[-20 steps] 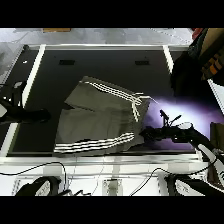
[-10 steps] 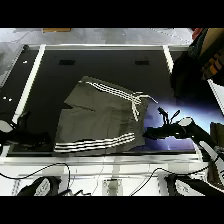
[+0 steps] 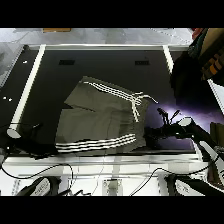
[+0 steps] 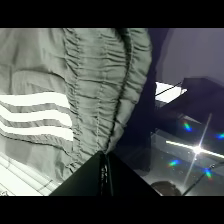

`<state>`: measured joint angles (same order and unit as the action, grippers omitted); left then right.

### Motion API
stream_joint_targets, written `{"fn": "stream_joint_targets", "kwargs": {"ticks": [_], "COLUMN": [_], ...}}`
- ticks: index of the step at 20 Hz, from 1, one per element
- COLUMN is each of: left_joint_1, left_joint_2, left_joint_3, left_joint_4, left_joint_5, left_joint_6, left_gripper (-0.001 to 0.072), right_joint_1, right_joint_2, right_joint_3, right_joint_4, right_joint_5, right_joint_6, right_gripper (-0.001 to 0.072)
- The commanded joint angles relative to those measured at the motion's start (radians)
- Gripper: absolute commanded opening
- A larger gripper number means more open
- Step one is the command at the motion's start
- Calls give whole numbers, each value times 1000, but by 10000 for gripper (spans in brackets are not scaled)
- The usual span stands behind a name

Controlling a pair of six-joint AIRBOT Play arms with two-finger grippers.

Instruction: Fold the clothes and pants, and hang the long-sleeved shirts on hangers.

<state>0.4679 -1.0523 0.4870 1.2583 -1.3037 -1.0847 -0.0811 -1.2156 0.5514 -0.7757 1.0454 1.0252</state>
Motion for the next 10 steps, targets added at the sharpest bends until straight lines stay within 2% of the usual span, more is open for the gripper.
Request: {"fn": "stream_joint_targets", "kwargs": {"ticks": [1, 3, 6, 7, 8, 9, 10], "left_joint_1": [2, 1, 1, 1, 1, 1, 1], "left_joint_2": [-69, -82, -101, -110, -117, -117, -117], "left_joint_3": [-7, -7, -7, -7, -7, -6, -5], "left_joint_4": [-56, -98, -117, -118, -119, -120, -127], "left_joint_5": [84, 136, 150, 134, 121, 122, 122], "left_joint_6": [72, 72, 73, 73, 73, 77, 84], "left_gripper": [470, 346, 344, 322, 134, 16, 15], "right_joint_1": [0, 0, 0, 0, 0, 0, 0], "right_joint_2": [0, 0, 0, 0, 0, 0, 0], "right_joint_3": [1, 1, 1, 1, 2, 2, 2], "right_joint_4": [-2, -2, -2, -2, -1, 1, 5], "right_joint_5": [-2, -3, -16, -20, -20, -17, -10], "right_joint_6": [1, 1, 1, 1, 1, 1, 1], "right_gripper": [22, 22, 23, 23, 23, 23, 23]}}
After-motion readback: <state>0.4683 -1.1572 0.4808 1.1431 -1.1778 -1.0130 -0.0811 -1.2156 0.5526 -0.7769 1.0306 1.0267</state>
